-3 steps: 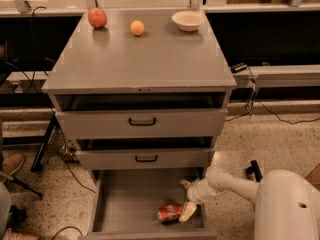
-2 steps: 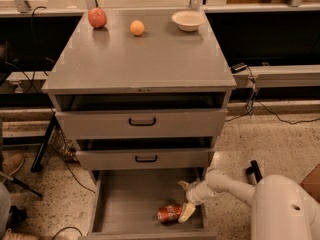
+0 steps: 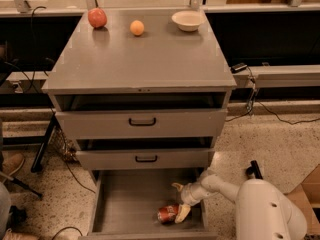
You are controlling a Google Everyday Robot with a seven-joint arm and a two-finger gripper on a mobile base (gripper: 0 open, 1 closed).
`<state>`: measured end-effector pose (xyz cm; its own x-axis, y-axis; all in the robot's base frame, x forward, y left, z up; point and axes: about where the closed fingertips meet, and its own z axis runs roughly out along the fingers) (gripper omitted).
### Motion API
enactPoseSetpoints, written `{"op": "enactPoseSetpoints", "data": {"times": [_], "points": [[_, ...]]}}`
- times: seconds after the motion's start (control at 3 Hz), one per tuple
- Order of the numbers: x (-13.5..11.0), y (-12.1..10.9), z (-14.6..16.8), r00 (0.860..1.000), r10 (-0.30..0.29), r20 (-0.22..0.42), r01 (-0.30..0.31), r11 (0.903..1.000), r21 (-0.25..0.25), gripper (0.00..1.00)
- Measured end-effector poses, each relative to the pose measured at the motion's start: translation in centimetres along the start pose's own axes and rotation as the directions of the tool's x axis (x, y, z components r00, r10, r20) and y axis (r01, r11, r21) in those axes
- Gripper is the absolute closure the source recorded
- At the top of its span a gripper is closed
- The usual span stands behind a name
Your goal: Pick coke can from bottom drawer and place on counter
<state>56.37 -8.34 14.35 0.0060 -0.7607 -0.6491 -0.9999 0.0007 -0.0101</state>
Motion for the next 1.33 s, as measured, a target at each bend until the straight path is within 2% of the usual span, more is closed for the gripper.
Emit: {"op": "enactPoseSetpoints", "data": {"times": [0.33, 0.67, 1.0, 1.33], "points": [[0.9, 0.5, 1.8, 1.0, 0.005, -0.026, -0.006, 0.9997, -0.025, 0.07], [1.2, 1.1, 2.4, 1.0, 0.007, -0.031, -0.008, 0.9994, -0.034, 0.26], [1.3, 1.6, 2.3, 1.0, 0.015, -0.005, -0.015, 0.9992, -0.038, 0.49], [0.9, 2.1, 1.3, 0.998, 0.025, 0.059, -0.023, 0.9991, -0.035, 0.72]]}}
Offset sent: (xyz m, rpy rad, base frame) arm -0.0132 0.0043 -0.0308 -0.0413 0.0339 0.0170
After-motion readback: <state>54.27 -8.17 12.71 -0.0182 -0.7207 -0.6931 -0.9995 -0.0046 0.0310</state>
